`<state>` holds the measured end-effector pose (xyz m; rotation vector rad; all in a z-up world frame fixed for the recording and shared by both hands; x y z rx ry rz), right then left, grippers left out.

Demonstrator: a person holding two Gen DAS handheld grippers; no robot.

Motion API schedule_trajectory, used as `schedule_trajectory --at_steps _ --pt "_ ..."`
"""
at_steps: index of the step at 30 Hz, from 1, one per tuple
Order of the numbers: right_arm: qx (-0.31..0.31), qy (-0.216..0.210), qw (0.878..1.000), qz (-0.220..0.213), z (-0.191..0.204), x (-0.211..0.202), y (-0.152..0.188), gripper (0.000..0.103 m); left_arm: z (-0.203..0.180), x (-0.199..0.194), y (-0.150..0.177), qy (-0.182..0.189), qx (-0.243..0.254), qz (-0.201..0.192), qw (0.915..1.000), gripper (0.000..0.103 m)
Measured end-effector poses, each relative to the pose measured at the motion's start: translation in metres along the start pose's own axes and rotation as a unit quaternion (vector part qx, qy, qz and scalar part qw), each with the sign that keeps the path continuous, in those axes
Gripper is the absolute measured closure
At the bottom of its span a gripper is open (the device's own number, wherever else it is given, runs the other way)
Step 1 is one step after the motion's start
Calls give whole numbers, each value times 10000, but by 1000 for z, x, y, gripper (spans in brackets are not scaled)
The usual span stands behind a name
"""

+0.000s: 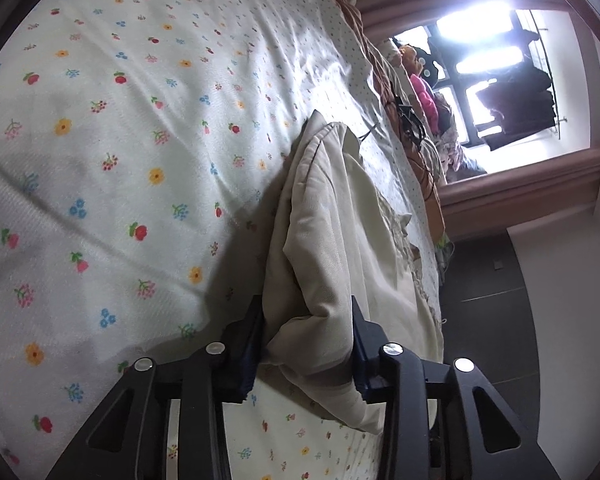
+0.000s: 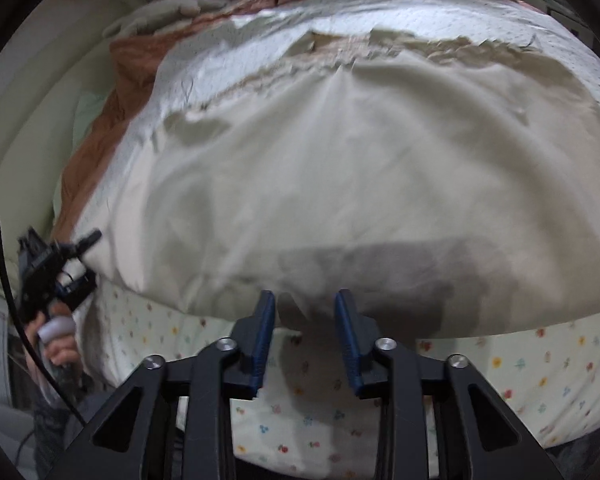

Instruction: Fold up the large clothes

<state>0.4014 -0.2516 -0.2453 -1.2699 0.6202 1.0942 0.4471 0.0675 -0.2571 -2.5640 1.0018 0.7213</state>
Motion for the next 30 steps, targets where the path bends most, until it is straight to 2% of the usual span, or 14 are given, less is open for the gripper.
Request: schedule_trajectory --at_steps 3,7,17,24,30 --pt "85 165 9997 170 -8 18 0 81 -1 0 1 3 27 -22 10000 77" --pt "132 368 9990 210 -18 29 -15 91 -4 -1 2 24 33 -56 10000 80" --pt "61 517 9984 235 -33 51 -60 93 -1 -1 4 -35 -153 -115 9998 82" --pt "-33 564 9981 227 -44 71 -104 93 5 -2 6 -45 -297 -138 9995 82" --pt "17 817 9966 89 -62 87 -144 98 11 -1 6 -91 -406 -153 9990 82"
Point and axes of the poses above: each gripper's, at about its wrist camera, not at the fingertips, and x roughly the way its jaws point, z to its left, y to its underside, the point moved 9 cm from there along x, roughly the way its jaws point, and after that the axes turned 10 degrees about -x, right-handed, at the moved point
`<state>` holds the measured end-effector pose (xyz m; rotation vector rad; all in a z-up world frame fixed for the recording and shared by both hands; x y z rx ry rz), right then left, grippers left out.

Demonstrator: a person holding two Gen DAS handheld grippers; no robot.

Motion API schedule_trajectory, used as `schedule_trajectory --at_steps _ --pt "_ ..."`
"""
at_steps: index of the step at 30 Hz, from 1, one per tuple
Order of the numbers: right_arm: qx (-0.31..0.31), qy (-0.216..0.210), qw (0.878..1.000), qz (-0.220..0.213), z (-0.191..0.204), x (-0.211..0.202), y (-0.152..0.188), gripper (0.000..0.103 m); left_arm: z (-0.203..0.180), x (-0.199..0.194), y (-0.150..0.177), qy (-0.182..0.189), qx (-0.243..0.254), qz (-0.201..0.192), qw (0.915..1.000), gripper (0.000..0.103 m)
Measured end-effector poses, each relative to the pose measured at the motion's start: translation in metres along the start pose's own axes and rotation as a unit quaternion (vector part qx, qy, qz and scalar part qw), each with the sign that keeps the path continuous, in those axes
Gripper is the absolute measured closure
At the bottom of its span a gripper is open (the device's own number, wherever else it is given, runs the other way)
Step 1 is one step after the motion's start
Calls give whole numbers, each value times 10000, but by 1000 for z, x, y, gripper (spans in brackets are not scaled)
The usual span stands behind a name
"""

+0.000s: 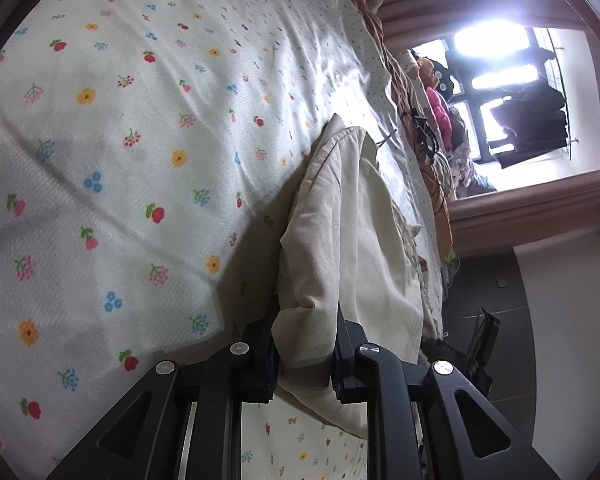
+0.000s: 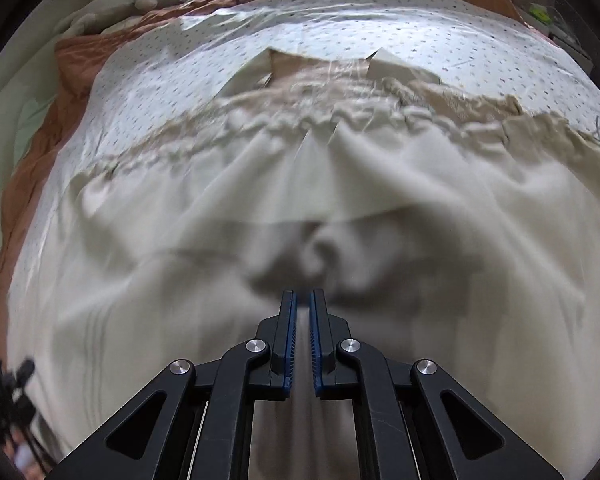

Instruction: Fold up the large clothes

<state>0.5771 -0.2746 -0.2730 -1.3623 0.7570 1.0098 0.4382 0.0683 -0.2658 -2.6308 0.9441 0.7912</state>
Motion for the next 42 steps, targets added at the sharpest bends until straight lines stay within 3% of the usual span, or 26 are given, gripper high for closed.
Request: schedule_trajectory --at_steps 6,12,14,16,18,22,26,34,42 --pt "149 82 9998 -109 -15 17 -32 99 4 -4 -1 209 -298 0 9993 85" --pt "309 -340 9988 -181 -16 -5 -28 93 -9 -14 2 477 -379 16 9981 86" --pt "241 -359 9985 -350 -12 -29 -19 91 -20 -18 3 601 -379 6 9975 86" --pt "278 -508 9971 -501 -9 -47 -11 76 -31 -21 4 688 -354 -28 9970 87" --pt "338 -603 9951 -701 -8 -69 -1 71 -50 -25 6 769 -238 -51 9967 87" --pt "520 -625 9907 -1092 -13 -110 25 71 -87 -27 10 894 -13 -15 9960 88" --pt "616 -718 9881 -1215 -15 -132 55 71 -127 -30 17 993 338 25 9945 88" --pt "815 -1076 9846 -1110 -15 -135 95 71 -190 -23 29 1138 798 173 9901 88" --pt "744 -1506 9832 -713 21 -109 129 71 -241 -15 46 1177 1255 294 9846 88"
Point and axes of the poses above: each gripper's, at about its wrist camera, not at the fingertips, and x roughly the way its jaws point, z to its left, y to its underside, the point moved 9 cm from there along x, roughly the way its jaws point, and after that the axes turned 10 degrees about -x, right-handed, at the moved point
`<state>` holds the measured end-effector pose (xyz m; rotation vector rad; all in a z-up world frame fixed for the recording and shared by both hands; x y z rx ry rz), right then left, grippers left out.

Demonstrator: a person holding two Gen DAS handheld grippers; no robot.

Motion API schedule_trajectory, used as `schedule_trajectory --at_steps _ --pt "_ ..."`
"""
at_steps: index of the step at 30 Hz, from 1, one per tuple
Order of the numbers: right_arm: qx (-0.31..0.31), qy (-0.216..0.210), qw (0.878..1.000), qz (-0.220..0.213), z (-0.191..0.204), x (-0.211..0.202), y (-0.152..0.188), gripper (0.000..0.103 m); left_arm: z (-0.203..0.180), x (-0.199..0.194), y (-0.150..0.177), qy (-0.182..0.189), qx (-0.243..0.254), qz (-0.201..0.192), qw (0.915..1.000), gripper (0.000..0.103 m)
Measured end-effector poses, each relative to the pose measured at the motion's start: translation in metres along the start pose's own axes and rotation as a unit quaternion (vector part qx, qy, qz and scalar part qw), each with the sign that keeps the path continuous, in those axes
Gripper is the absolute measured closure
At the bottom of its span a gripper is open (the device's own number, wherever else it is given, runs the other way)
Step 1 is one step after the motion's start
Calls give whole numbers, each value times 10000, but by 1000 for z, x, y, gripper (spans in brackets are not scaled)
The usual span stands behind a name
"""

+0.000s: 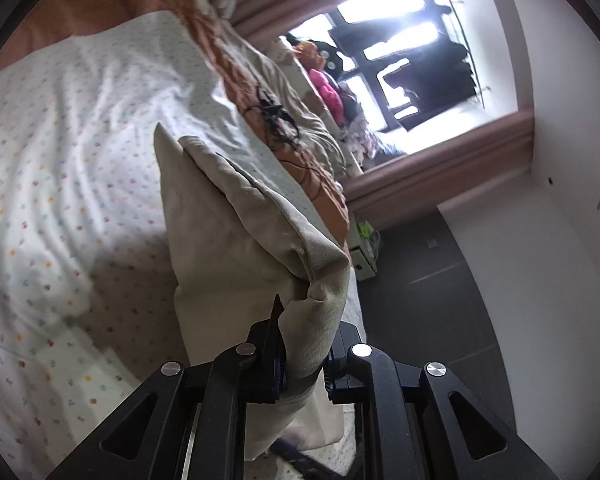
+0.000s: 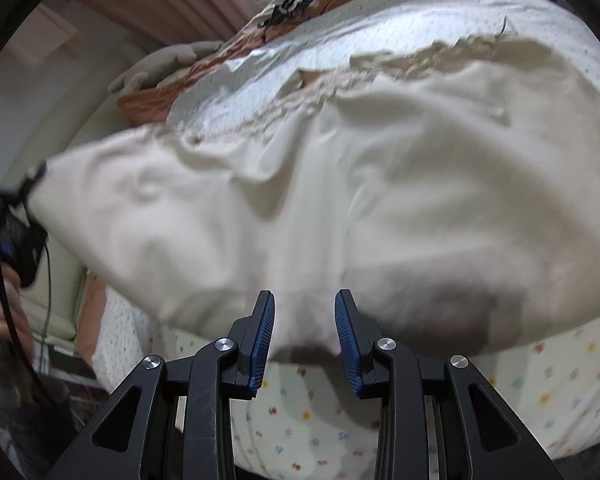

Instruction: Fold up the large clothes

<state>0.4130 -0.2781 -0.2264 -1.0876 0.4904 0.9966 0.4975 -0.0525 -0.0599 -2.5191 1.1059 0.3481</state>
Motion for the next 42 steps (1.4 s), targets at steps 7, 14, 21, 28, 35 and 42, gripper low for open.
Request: schedule_trajectory --at_steps 7,14,21,28,35,42 --pt "207 33 9984 529 -10 35 25 82 -43 32 29 -31 493 313 9983 88" --pt "544 -517 9959 506 -14 18 23 82 -91 65 57 2 852 532 9949 88" --pt "532 -674 9955 -399 -35 -67 0 82 -136 111 94 -66 1195 827 9894 88" --pt "1093 -363 9853 -1265 -123 -162 11 82 -157 196 153 -201 1356 1389 9808 88" --pt "1852 240 9712 -1478 -216 -209 68 82 -152 284 236 -495 1546 2269 9603 88" --pt "2357 370 9609 -1407 -259 -224 114 82 -131 315 309 -908 1904 2878 9342 76"
Point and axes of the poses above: each gripper's, at about its wrist camera, not at the fingertips, and x roughly the way its jaws point, z to its left, y to its underside, the point moved 9 cm from there along x, roughly the way its jaws point, and after that the axes turned 10 degrees about -x, right-handed, at the moved point
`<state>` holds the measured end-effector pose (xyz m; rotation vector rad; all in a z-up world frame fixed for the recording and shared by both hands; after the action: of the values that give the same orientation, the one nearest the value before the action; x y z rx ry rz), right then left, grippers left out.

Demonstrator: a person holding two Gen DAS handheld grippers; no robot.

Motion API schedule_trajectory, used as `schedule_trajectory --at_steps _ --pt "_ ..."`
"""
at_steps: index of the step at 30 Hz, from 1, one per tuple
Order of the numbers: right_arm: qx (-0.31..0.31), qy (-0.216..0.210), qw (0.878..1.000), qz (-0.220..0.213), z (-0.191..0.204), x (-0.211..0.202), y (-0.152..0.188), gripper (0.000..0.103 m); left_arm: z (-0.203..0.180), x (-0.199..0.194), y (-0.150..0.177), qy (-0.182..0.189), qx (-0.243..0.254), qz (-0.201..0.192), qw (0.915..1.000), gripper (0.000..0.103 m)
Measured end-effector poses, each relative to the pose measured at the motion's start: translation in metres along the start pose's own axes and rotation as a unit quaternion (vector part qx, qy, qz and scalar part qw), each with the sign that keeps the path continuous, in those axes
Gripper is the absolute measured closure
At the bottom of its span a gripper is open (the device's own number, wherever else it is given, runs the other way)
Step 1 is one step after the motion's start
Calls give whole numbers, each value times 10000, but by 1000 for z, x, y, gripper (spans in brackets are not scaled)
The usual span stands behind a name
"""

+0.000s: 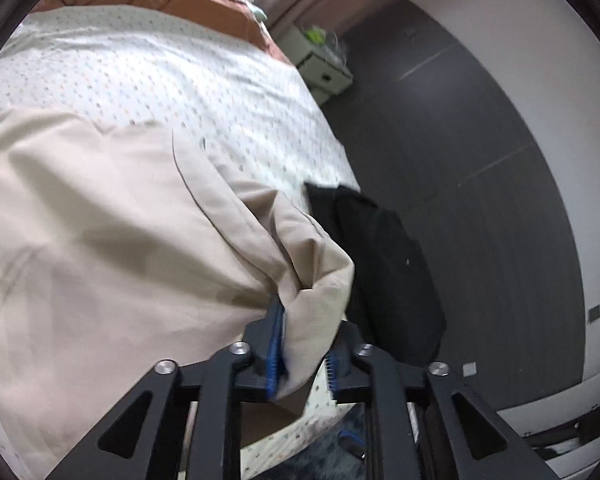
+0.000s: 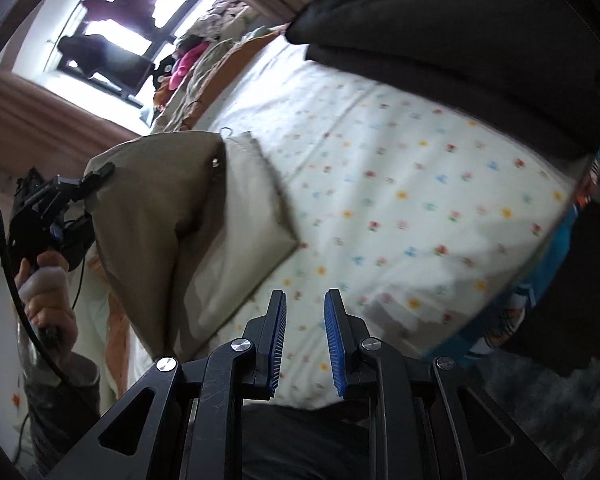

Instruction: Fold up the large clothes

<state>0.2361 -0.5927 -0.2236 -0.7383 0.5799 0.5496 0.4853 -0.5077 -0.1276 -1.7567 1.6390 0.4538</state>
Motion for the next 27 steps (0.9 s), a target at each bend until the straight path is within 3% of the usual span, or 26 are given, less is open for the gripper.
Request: schedule_trajectory --at_steps 2,3,4,6,9,16,22,27 --pt "-90 -41 9999 -18 0 -5 0 78 -3 5 11 70 -4 215 9997 56" --pt "-140 -84 9999 -24 3 -6 -1 65 -3 5 15 127 -9 312 9994 45" --pt "-188 -98 9998 -30 7 -4 -5 49 -3 1 16 231 -4 361 9991 42" --pt "-314 -74 9994 -95 14 -3 -12 39 2 -11 13 229 20 268 9994 41" --pt "-432 -301 9985 -132 30 7 -21 39 23 -39 -2 31 -2 -81 10000 35" --pt "-653 -461 9968 72 62 46 -46 39 91 -98 -15 -484 -355 -636 9962 35" --pt "-795 -222 9963 221 71 78 -69 39 162 -132 -10 -1050 -701 -944 9875 35" --pt "-824 73 9952 523 66 106 -78 39 212 -143 7 -1392 -1028 -935 9805 35"
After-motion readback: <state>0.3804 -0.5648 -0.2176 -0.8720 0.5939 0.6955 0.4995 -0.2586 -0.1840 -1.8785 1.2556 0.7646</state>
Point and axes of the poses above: each gripper's, at about its wrist camera, not at the fingertips, and x roughly the way its jaws point, z to its left, y to its underside, the point moved 9 cm from there along x, roughly the way its jaws point, and after that the axes turned 10 degrees about -x, right-handed, at the moved point
